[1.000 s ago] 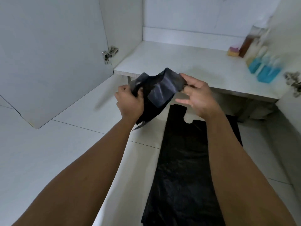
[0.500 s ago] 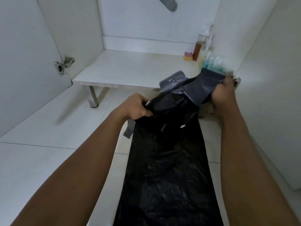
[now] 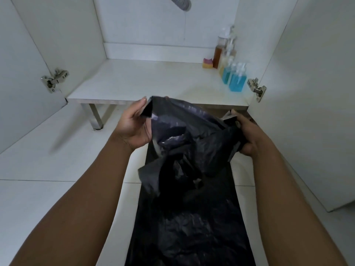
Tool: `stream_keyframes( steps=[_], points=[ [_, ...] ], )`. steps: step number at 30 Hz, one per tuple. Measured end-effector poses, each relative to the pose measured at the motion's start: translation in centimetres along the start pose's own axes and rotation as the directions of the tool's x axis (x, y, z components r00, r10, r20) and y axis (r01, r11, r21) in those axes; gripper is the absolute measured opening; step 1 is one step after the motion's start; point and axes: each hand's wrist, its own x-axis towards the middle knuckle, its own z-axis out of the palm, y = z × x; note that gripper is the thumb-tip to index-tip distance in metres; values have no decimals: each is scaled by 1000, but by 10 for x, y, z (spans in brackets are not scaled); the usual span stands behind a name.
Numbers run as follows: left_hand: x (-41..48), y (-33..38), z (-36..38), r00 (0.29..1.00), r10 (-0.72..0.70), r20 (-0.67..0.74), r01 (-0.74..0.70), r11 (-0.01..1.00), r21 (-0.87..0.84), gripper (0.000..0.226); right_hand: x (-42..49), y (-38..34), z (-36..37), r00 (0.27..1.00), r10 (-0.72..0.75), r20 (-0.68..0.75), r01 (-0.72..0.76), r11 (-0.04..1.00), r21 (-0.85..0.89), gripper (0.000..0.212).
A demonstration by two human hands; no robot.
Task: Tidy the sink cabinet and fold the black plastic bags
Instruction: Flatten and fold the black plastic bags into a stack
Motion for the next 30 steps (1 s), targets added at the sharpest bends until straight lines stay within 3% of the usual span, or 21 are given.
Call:
stream_keyframes(
  steps=[2,4,7,10,11,13,15,16,18,19,21,26,28,30],
  points=[
    [4,-8,1,999,44,14,-44,999,5,53,5,12,-1,1000,25,19,-27,992,121,45],
    [12,-15,1,993,51,-107,-38,991,125,34,11,25,-1,999,34,-9,-31,980,197,44],
    [25,-25,-2,925,26,-380,64,973,222,48,13,43,-1,999,4,-35,6,958,287,40],
    [29,-31,-9,862,45,-505,54,982,179,52,17,52,-8,998,-43,43,20,907,420,50],
    [31,-31,-13,850,53,-525,43,985,169,51,18,53,-9,997,-41,61,14,920,392,50],
    [33,-32,-22,806,75,-586,44,981,187,55,23,55,-10,999,31,-45,-26,994,111,54],
    [33,-38,-32,748,73,-659,73,979,190,58,27,63,-16,975,134,-179,-162,975,-152,77],
    [31,-42,-36,736,59,-674,83,981,177,56,27,69,-17,968,192,-161,-218,961,-167,89],
    [25,-51,-42,765,25,-644,99,983,157,54,24,82,-14,961,258,-100,-275,933,-232,104],
    [23,-56,-45,785,3,-619,109,984,144,68,23,89,-12,958,267,-107,-287,906,-312,106],
    [20,-65,-51,820,-27,-572,141,978,155,86,28,104,-5,958,256,-128,-286,847,-447,100],
    [20,-84,-60,800,-5,-600,220,932,286,87,37,135,15,967,131,-219,-247,701,-669,87],
    [21,-88,-61,791,69,-608,233,885,404,83,40,143,16,964,76,-255,-241,659,-712,68],
    [24,-87,-63,794,205,-572,241,759,606,75,42,143,10,957,43,-288,-247,641,-726,56]
  ],
)
